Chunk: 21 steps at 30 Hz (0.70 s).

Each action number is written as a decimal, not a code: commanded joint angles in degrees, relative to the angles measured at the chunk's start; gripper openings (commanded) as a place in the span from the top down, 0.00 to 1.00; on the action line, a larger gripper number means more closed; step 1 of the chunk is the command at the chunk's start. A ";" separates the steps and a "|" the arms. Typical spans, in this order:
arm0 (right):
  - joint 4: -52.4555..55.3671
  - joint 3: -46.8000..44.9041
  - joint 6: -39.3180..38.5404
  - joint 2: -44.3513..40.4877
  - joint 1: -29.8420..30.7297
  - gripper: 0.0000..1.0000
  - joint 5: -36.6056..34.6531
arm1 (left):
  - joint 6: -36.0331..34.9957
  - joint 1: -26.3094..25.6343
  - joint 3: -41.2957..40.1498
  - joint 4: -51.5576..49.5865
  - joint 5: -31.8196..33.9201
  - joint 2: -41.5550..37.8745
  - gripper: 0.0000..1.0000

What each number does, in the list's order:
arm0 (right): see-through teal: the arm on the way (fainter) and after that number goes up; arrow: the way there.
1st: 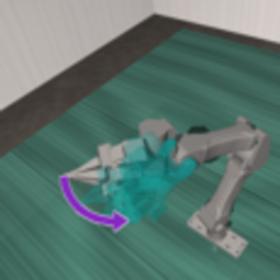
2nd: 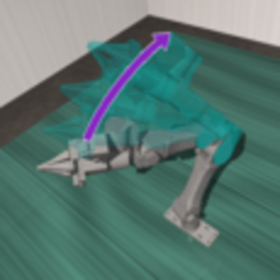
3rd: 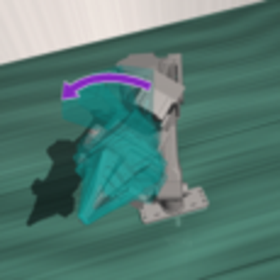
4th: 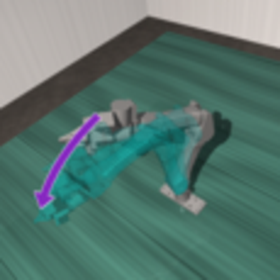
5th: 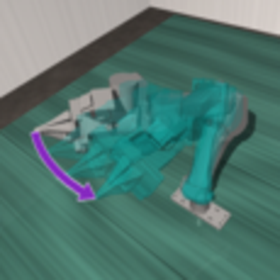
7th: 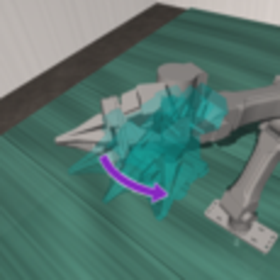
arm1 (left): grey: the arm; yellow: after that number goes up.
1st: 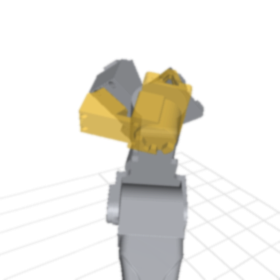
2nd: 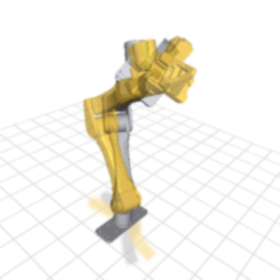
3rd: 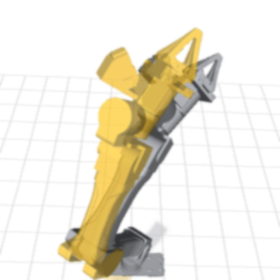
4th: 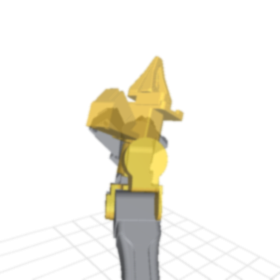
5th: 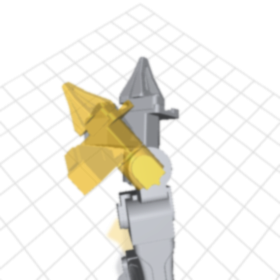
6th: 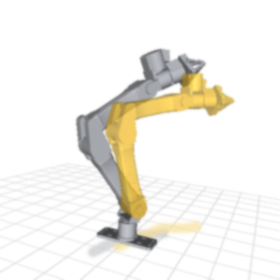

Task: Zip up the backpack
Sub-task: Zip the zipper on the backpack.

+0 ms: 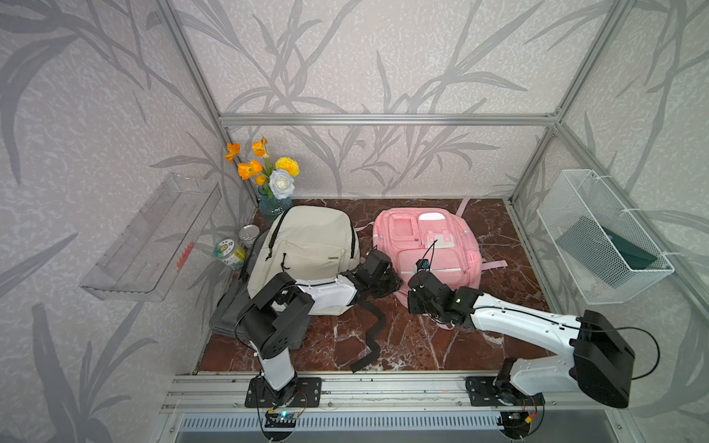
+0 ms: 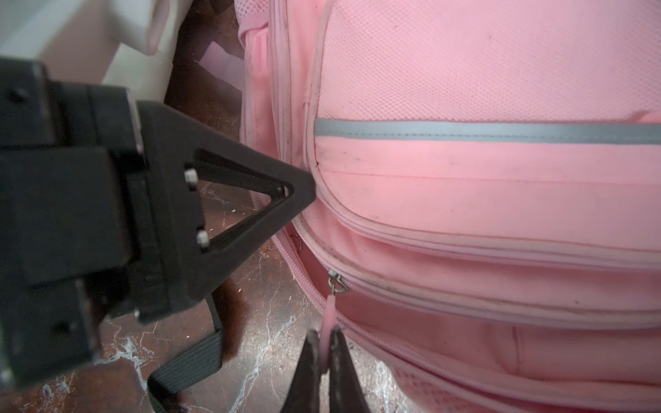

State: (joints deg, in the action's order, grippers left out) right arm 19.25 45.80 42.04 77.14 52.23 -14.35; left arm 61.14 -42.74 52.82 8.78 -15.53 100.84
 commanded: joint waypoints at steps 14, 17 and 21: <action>7.54 -6.13 3.52 -10.43 -0.82 1.00 -9.60 | -8.56 9.20 5.42 -10.17 2.69 -4.16 0.99; 8.40 -7.05 2.33 -12.84 -3.47 1.00 -9.57 | -9.56 10.68 5.47 -10.97 2.82 -5.44 0.99; 9.78 -8.00 1.02 -15.53 -7.61 1.00 -8.72 | -10.58 12.66 6.04 -11.19 2.92 -5.16 0.99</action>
State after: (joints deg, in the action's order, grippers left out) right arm 23.09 38.81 44.12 63.90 46.81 -20.40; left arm 53.32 -32.69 56.97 -1.48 -18.37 97.14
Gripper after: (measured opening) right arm 0.069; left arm 0.067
